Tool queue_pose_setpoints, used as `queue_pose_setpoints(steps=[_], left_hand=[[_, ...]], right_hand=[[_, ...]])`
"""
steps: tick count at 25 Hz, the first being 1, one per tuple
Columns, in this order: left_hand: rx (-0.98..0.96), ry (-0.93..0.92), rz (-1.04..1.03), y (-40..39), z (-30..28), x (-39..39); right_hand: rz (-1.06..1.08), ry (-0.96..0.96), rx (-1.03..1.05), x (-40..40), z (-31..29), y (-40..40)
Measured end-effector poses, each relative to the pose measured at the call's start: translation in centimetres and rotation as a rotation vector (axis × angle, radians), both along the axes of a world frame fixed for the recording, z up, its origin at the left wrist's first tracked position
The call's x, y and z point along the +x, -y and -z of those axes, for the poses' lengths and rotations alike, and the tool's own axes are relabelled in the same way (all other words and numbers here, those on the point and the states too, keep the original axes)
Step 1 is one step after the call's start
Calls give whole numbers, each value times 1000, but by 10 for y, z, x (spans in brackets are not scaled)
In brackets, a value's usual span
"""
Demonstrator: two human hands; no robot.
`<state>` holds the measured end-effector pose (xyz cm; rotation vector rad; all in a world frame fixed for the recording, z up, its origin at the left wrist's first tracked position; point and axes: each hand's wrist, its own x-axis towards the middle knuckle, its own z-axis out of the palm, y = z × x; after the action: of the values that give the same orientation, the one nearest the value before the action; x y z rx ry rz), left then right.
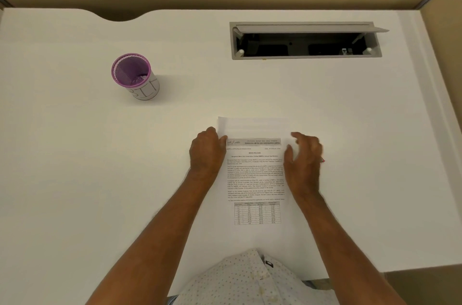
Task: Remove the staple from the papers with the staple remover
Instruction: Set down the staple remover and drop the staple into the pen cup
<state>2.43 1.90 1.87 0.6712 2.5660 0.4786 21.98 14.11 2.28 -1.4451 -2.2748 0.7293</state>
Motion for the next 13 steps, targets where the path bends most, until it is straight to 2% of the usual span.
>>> queue_pose_setpoints(steps=[2,5,10,13], left_hand=[[-13,-10,1,2,2,-1],[-25,-18,6,3,4,-1],[-18,-27,36,6,8,0],[-36,-109,53,9,8,3]], right_hand=[[-184,-121,-88,-27,-6,11],[-402,-96,-126,-69,-5,25],[-466,-29,-179,-99,8,28],[-500,9,-171,-101,11,24]])
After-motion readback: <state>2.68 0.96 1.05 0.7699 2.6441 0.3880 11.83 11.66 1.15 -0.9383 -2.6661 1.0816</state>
